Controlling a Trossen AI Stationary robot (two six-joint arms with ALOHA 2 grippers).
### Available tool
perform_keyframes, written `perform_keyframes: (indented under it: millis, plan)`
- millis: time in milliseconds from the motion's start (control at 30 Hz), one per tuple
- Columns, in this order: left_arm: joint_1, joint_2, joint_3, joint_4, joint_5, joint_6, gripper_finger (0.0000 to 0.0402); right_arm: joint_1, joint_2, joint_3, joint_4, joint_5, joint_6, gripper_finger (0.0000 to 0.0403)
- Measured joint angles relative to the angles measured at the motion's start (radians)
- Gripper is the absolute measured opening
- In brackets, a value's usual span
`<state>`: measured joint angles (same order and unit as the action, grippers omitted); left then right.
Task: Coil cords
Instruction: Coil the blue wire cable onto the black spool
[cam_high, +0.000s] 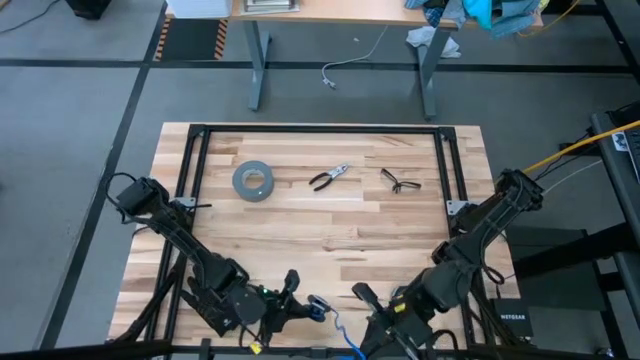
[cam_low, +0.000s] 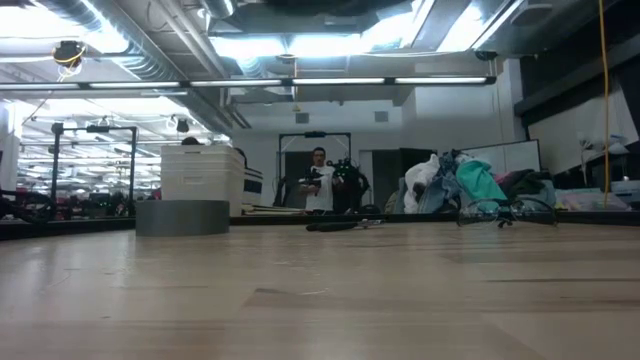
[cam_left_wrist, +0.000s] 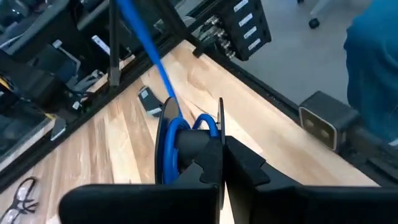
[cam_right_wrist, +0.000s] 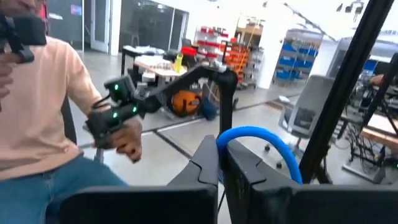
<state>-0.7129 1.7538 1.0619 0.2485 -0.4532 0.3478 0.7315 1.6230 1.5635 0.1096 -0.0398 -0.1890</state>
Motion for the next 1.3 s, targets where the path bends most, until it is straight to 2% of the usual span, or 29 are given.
perform_keyframes:
  millis: [200, 367, 467, 600, 700, 833, 967, 1100, 1200, 1300]
  plan:
    - [0.023, 0.008, 0.0, 0.086, 0.085, 0.037, 0.0, -0.036, 0.0, 0.0, 0.048, -0.036, 0.023, 0.0007]
    - [0.022, 0.008, 0.0, 0.09, 0.1, 0.061, 0.0, -0.067, -0.001, 0.0, 0.005, -0.043, 0.083, 0.0007]
    - [0.009, 0.003, 0.0, 0.02, 0.025, 0.047, 0.0, -0.065, -0.001, 0.0, -0.168, -0.015, 0.139, 0.0007]
    - [-0.008, -0.031, 0.0, -0.2, -0.114, -0.061, 0.0, -0.025, 0.0, 0.0, -0.463, 0.132, 0.272, 0.0007]
    - [-0.008, -0.048, 0.0, -0.355, -0.143, -0.162, 0.0, 0.017, 0.012, 0.0, -0.627, 0.235, 0.372, 0.0007]
    - [-0.006, -0.05, 0.003, -0.435, -0.154, -0.184, 0.0, 0.061, 0.052, -0.001, -0.769, 0.248, 0.517, 0.0015]
    - [-0.005, -0.051, 0.039, -0.531, -0.153, -0.196, 0.0, 0.101, 0.128, -0.001, -0.871, 0.31, 0.673, 0.0059]
    - [-0.004, -0.052, 0.089, -0.657, -0.15, -0.23, 0.0, 0.114, 0.228, -0.002, -0.958, 0.337, 0.785, 0.0132]
    - [0.007, -0.052, 0.108, -0.709, -0.14, -0.245, 0.0, 0.113, 0.3, -0.002, -1.012, 0.368, 0.78, 0.0191]
    - [0.017, -0.052, 0.117, -0.726, -0.126, -0.248, 0.0, 0.111, 0.353, -0.002, -1.008, 0.449, 0.742, 0.0237]
